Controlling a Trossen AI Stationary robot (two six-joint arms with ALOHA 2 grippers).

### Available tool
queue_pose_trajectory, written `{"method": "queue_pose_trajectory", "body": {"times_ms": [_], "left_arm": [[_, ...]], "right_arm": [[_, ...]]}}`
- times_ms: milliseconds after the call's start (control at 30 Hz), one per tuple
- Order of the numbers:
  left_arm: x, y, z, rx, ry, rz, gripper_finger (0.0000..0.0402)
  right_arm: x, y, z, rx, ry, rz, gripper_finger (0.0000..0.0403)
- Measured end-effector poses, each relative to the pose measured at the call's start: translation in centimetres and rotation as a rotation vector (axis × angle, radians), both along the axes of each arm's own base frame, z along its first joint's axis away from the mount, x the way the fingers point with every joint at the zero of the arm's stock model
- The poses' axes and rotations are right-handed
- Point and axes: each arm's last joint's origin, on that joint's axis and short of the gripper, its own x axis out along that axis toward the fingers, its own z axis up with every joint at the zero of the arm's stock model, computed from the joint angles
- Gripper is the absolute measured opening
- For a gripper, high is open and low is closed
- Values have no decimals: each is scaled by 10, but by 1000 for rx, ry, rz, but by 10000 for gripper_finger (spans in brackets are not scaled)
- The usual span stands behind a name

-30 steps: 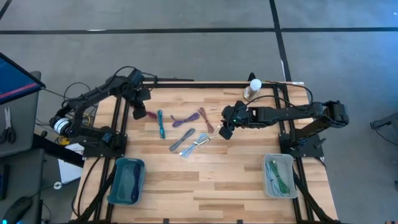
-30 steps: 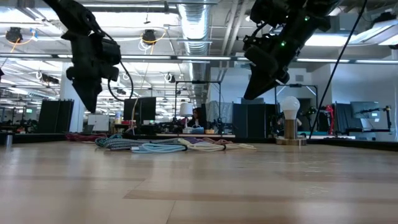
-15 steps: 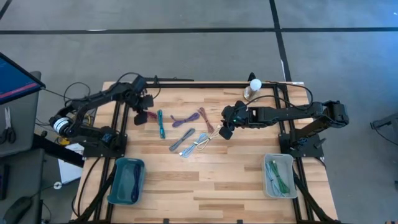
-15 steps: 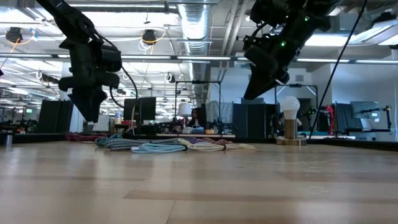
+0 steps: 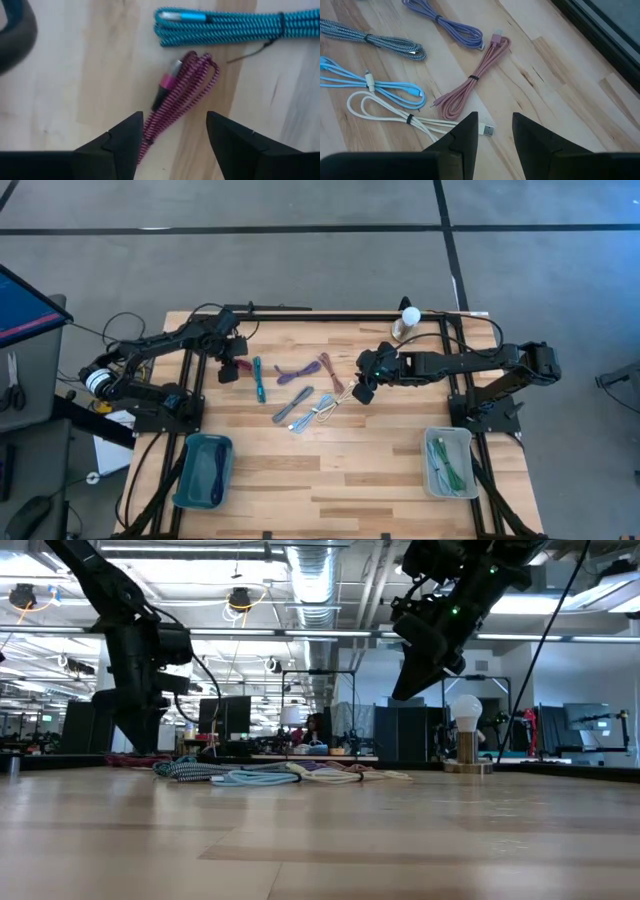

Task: Pick & Place USB Port
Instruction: Put the pink patterned USB cable into the blue bin

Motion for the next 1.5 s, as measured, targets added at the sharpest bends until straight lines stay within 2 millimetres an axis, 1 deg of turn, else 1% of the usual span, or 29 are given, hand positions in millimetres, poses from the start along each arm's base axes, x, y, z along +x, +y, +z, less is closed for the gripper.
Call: {"method": "queue_pose_trajectory", "body": {"times_ms": [100,233,433,600,700,800,900,967,1033,1167,1200,1367,1433,1500], "left_arm": [[-2,-2,-5,-15,12,0,214],[-2,-3,-7,-13,10,1,209],[3,4,-8,20,-39,37,205],[7,9,-23,-46,3,49,198],[10,12,-28,-72,14,49,193],[10,12,-28,-68,11,48,185],[8,10,-23,-40,-1,49,164],[7,9,-19,-10,-9,53,139],[7,10,-16,7,-23,55,106],[7,9,-16,5,-22,54,31],[7,9,-16,6,-21,54,25],[7,10,-16,19,-12,71,25],[8,12,-12,32,-16,93,25],[11,16,-3,57,-34,98,25]], "right_arm": [[0,0,0,0,0,1,113],[0,0,0,0,0,1,113],[0,0,0,0,0,1,113],[0,0,0,0,0,1,113],[0,0,0,0,0,1,113],[0,0,0,0,-1,2,113],[0,0,0,-2,1,4,113],[0,0,0,-12,8,15,113],[0,0,0,-14,9,18,113],[0,0,0,-15,9,16,113],[0,0,0,-15,9,16,113],[0,0,0,-17,10,18,113],[0,0,0,-18,11,20,113],[0,0,0,-28,19,32,113]]}}
